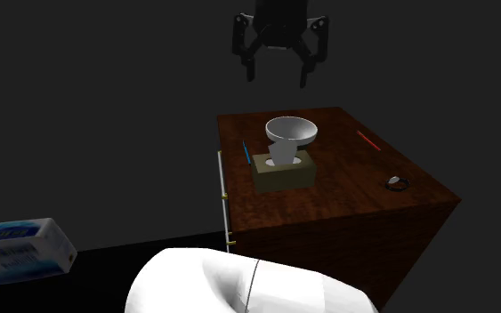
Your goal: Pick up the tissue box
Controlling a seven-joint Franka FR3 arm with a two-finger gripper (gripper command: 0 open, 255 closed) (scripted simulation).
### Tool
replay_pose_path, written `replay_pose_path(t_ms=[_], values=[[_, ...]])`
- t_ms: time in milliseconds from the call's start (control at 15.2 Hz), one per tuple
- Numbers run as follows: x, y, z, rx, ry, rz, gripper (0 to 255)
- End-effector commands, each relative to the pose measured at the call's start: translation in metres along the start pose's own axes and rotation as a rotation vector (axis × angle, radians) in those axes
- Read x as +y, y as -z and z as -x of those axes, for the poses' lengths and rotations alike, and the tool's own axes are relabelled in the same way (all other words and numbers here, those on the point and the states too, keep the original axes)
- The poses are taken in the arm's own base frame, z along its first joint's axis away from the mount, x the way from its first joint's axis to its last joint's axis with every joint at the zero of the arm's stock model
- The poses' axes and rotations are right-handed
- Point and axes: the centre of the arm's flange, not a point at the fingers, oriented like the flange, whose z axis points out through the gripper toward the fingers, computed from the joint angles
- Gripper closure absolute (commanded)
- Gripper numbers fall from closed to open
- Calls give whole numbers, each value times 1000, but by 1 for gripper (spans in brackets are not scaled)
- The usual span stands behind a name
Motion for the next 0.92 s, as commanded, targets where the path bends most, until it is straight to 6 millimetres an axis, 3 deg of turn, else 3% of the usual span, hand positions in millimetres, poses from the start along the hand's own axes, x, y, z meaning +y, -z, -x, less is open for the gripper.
replay_pose_path(t_ms=[0, 858], values=[[0, 0, 0, 0, 0, 0, 0], [-31, -132, -139, -154, -12, 223, 0]])
